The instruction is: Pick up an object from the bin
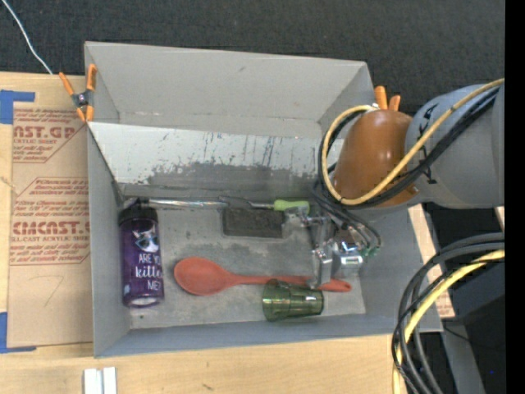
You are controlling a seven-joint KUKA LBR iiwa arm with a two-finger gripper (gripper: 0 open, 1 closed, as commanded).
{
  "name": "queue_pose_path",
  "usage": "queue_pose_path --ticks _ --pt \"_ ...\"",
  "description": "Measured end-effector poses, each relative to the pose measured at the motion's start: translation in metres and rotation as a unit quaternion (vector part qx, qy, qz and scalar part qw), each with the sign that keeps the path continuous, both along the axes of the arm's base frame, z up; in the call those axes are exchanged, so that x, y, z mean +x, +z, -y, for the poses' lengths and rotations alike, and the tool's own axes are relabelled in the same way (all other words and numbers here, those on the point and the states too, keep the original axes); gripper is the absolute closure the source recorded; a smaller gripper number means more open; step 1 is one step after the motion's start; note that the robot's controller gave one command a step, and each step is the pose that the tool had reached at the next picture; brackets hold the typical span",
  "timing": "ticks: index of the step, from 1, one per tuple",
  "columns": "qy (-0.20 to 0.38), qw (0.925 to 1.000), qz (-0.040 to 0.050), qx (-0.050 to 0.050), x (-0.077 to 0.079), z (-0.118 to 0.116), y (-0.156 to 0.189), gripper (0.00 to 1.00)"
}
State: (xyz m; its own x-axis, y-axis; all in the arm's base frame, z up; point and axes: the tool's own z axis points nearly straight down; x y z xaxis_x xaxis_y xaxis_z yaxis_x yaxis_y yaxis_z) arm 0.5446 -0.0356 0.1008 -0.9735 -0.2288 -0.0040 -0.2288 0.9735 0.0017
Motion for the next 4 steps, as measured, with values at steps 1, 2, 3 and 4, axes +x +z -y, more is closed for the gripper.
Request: queue_pose_path --ticks 1,2,3,4 --pt "-0.004 1.0000 0.0088 -0.001 -0.010 0.008 -0.027 0.00" --pt "-0.018 0.9998 0.0069 0.000 -0.018 -0.038 -0.027 0.00" --pt "-0.077 0.9970 0.0082 -0.001 -0.047 -0.049 -0.028 1.00" --pt "-0.077 0.9970 0.0083 -0.001 -0.047 -0.049 -0.028 1.00"
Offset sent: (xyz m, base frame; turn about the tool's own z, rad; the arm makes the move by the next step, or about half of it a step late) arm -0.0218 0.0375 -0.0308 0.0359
